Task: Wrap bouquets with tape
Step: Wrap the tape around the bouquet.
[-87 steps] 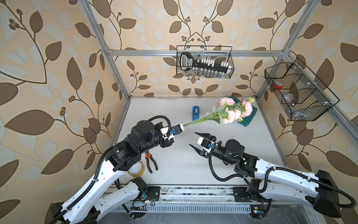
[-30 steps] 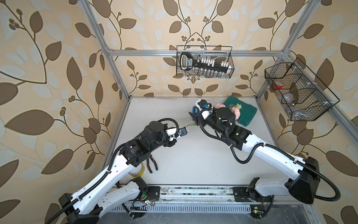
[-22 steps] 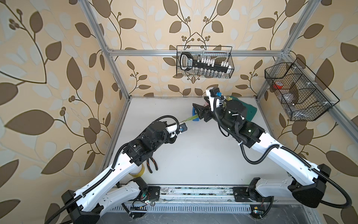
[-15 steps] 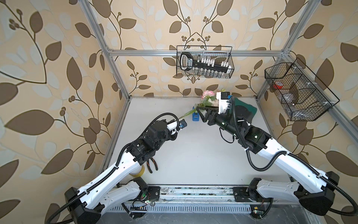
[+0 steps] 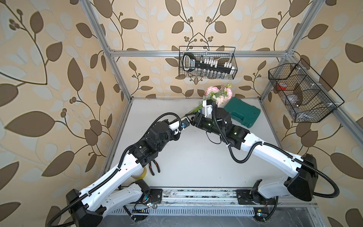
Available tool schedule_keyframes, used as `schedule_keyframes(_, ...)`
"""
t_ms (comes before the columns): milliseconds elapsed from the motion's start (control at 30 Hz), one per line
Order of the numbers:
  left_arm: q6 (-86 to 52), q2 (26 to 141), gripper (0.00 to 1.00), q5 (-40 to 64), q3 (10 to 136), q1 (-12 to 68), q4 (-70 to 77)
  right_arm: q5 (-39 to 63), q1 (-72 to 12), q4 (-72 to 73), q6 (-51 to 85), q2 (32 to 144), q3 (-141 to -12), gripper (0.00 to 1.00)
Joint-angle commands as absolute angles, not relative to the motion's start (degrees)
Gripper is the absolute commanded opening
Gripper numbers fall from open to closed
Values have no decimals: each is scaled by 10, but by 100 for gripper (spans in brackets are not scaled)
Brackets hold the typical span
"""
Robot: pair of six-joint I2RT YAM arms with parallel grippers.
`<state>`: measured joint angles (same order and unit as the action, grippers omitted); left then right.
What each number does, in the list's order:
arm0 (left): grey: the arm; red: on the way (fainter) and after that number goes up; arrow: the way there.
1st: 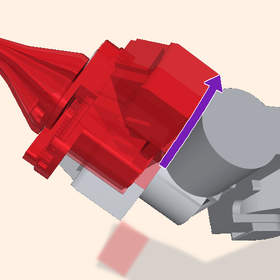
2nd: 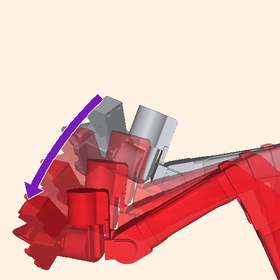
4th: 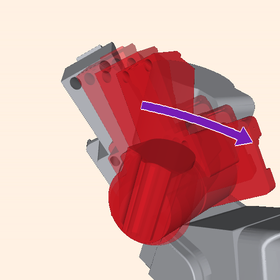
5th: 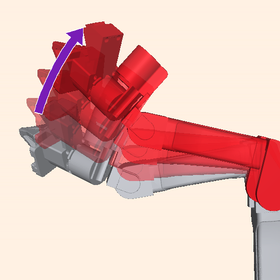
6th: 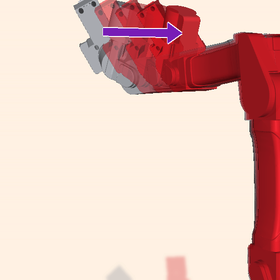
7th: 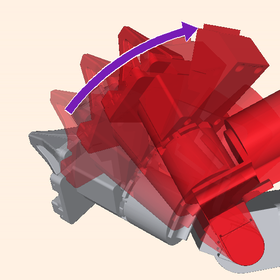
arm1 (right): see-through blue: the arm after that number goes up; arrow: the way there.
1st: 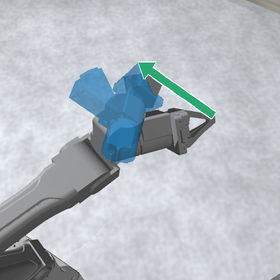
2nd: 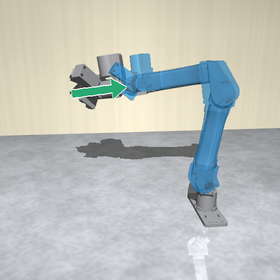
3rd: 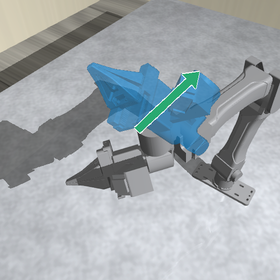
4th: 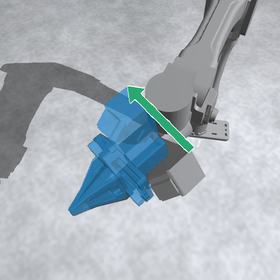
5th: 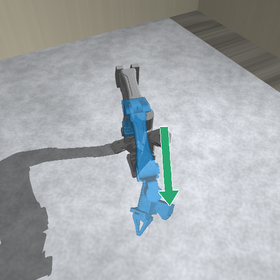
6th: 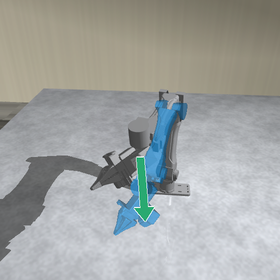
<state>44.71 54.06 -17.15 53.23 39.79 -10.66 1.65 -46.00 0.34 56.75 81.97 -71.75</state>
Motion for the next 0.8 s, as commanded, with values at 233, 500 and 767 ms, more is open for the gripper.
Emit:
schedule_keyframes(233, 442, 535, 0, -158, 536, 401, -67, 9, -461, 44, 603, 874, -773, 12)
schedule_keyframes(500, 391, 529, 73, -42, 571, 400, -141, 69, -440, 89, 453, 822, -749, 0)
schedule_keyframes(767, 281, 518, 98, 166, 592, 349, -157, 309, -379, 151, 331, 747, -689, 0)
